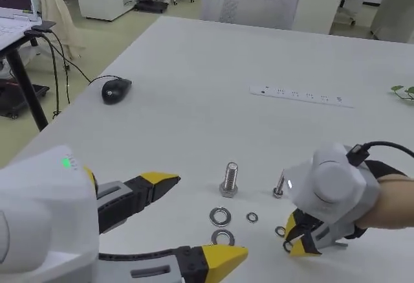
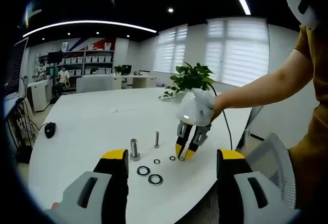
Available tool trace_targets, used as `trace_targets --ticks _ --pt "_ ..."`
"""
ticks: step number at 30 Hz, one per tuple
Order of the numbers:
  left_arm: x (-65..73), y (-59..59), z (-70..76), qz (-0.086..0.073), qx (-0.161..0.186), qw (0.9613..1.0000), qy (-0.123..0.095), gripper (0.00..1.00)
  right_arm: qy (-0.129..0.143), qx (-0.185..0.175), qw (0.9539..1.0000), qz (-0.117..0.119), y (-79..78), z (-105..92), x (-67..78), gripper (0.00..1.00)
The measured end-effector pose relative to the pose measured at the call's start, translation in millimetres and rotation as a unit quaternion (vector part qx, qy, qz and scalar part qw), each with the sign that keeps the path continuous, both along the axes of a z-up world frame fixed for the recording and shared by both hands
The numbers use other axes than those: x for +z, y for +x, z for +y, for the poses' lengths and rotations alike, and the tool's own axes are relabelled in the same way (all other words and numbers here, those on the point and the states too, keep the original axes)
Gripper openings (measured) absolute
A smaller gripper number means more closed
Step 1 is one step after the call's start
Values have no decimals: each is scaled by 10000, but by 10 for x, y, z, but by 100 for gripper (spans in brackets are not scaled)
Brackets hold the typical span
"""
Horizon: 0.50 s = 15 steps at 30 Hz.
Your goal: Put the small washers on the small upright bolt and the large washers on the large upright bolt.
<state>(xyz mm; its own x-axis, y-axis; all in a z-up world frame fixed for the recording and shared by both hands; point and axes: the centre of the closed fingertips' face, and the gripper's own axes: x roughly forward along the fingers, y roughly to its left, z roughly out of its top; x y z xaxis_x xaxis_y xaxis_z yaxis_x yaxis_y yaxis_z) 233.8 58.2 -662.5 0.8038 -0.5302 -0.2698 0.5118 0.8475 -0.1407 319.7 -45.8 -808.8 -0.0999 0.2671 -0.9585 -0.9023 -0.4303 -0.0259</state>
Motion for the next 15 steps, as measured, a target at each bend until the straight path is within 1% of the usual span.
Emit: trace_targets --ticks 2,4,5,8,10,11,13,15 --pt "11 3 -4 -27 1 10000 -18 69 6 -10 10000 -52 49 -12 63 12" --pt "0 1 -6 -7 -3 10000 0 69 45 -68 9999 -86 118 -15 154 12" --pt "-5 0 -11 3 -15 10000 0 69 81 -97 9998 -150 179 -14 211 12" --pt "-9 0 -18 8 -28 10000 -9 69 165 -188 9994 -242 310 5 332 12" --pt "-9 6 -17 7 -31 10000 -34 70 213 -244 9989 -339 415 22 412 12" --pt "-12 9 -14 11 -27 10000 -32 70 250 -236 9985 -426 482 37 462 12" --pt "-19 14 -6 25 -24 10000 -23 70 310 -312 9979 -468 575 63 536 12" --pt "-20 19 2 26 -16 10000 -31 70 353 -337 9972 -568 671 103 621 12"
